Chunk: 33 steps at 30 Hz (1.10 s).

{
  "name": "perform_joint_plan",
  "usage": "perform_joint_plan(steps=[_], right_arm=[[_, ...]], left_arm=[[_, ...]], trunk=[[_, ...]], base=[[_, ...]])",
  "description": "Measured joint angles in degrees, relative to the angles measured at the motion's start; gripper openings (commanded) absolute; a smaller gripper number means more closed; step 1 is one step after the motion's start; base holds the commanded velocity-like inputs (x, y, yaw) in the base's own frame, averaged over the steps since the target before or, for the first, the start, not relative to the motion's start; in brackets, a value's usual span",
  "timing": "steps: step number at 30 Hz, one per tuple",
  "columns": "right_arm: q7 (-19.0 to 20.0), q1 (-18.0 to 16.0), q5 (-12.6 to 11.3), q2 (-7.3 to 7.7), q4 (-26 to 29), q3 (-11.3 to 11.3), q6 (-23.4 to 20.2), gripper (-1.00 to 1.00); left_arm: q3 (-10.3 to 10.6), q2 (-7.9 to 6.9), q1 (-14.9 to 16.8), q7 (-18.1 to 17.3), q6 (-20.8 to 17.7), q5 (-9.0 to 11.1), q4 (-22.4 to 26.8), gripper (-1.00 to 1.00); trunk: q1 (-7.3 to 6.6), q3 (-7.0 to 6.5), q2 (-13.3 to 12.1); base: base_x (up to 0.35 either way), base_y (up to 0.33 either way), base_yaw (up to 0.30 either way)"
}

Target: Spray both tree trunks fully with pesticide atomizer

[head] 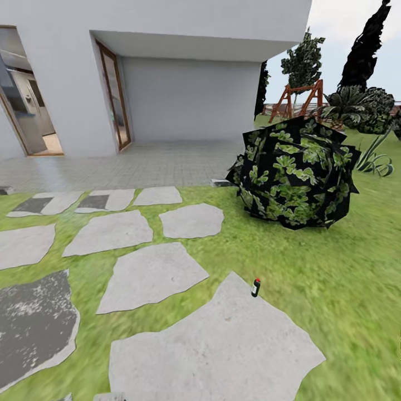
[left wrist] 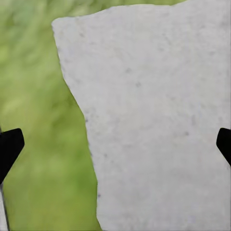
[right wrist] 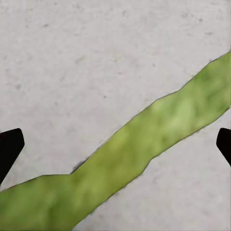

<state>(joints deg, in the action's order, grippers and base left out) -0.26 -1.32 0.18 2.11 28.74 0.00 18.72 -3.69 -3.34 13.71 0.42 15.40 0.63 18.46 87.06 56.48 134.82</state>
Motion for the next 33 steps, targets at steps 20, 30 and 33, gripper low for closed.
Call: perform_joint_plan(steps=[20,30,33], right_arm=[[0.00,0.00,0.00,0.00,0.00,0.00,0.00,1.00],[0.00,0.00,0.00,0.00,0.00,0.00,0.00,1.00],[0.00,0.00,0.00,0.00,0.00,0.00,0.00,1.00]], left_arm=[[0.00,0.00,0.00,0.02,-0.02,0.07,0.07,1.00],[-0.17,0.00,0.00,0.02,-0.02,0.05,0.09,1.00],[-0.17,0.00,0.00,0.01,-0.02,0.06,0.09,1.00]], trunk=[[0.00,0.00,0.00],[0.00,0.00,0.00],[0.00,0.00,0.00]], base=[[0.293,0.225,-0.267],[0.264,0.252,-0.268],[0.223,0.280,-0.268]])
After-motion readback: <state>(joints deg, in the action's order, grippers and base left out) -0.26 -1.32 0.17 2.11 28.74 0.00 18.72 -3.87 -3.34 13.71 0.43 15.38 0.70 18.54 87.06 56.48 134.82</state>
